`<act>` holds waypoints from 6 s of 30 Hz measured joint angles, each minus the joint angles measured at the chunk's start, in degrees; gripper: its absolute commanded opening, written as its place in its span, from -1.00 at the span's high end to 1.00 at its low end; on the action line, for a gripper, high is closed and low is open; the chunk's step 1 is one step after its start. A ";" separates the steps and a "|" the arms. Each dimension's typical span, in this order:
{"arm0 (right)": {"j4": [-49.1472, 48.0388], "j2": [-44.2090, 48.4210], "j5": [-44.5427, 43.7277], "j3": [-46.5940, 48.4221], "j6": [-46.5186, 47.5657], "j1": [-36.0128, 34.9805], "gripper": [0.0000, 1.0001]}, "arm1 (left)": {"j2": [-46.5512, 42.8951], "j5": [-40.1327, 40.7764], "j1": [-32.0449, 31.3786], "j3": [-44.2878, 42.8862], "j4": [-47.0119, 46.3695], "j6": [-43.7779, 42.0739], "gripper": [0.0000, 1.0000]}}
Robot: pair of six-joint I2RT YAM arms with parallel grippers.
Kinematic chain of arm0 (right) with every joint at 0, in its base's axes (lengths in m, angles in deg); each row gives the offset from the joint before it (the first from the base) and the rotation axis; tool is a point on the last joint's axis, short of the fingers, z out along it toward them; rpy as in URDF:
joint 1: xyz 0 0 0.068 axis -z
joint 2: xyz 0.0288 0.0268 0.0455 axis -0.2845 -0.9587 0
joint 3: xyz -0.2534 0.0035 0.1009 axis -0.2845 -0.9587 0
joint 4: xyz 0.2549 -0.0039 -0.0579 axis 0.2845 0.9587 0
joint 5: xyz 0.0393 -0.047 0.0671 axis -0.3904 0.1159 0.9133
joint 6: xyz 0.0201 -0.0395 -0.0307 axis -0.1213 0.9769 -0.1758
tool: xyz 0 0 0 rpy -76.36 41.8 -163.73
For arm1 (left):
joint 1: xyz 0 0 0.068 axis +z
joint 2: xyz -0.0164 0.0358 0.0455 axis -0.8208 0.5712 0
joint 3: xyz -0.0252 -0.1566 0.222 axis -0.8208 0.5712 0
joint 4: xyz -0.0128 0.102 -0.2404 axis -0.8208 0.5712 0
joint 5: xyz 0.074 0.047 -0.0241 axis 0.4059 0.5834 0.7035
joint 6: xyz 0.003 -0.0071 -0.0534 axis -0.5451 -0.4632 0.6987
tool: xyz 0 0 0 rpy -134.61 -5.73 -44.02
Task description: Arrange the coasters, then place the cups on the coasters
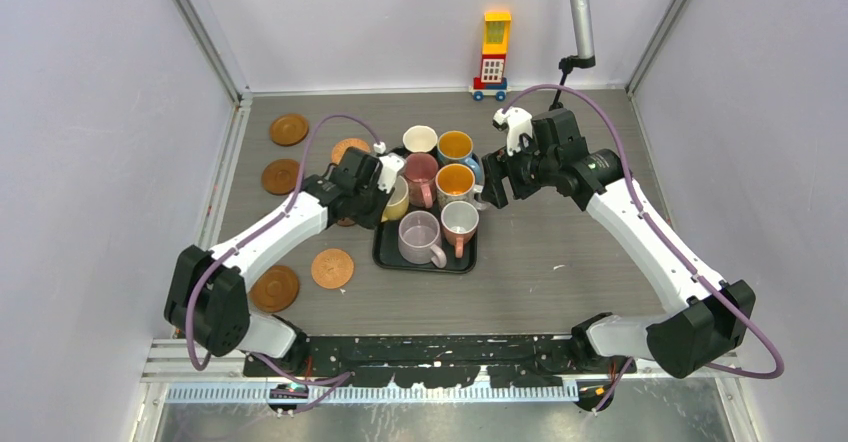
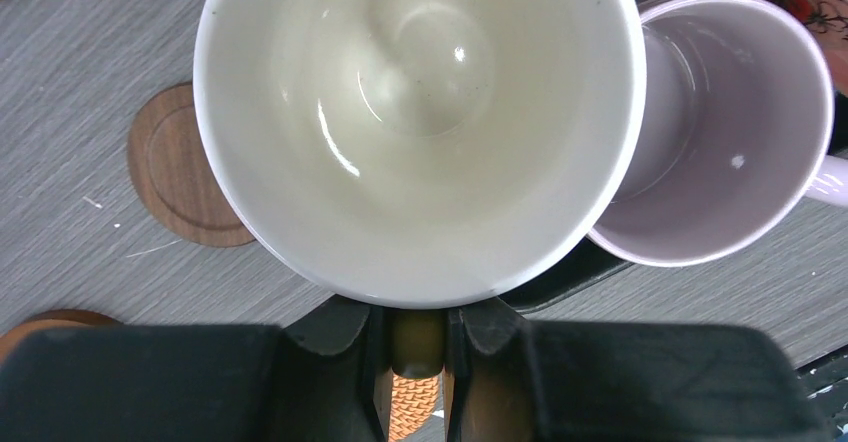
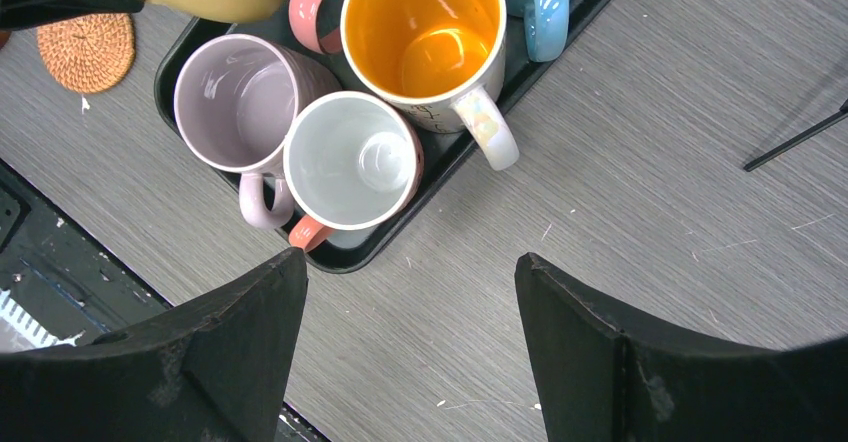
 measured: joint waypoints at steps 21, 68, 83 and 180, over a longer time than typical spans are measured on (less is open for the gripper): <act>-0.04 0.00 0.02 0.07 -0.04 0.02 -0.62 | -1.20 -7.04 14.51 -13.92 9.05 -1.95 1.00; 6.91 -5.01 0.70 5.51 -1.16 9.38 -0.62 | 34.12 -4.37 24.24 -38.77 5.92 -4.02 1.00; 6.91 -5.01 1.14 5.51 -0.98 9.38 -0.62 | 35.58 -2.91 24.24 -37.33 4.22 -5.14 1.00; 6.51 -3.23 2.14 3.96 -0.37 9.84 -0.63 | 19.10 7.72 -0.63 -20.57 4.07 10.40 0.08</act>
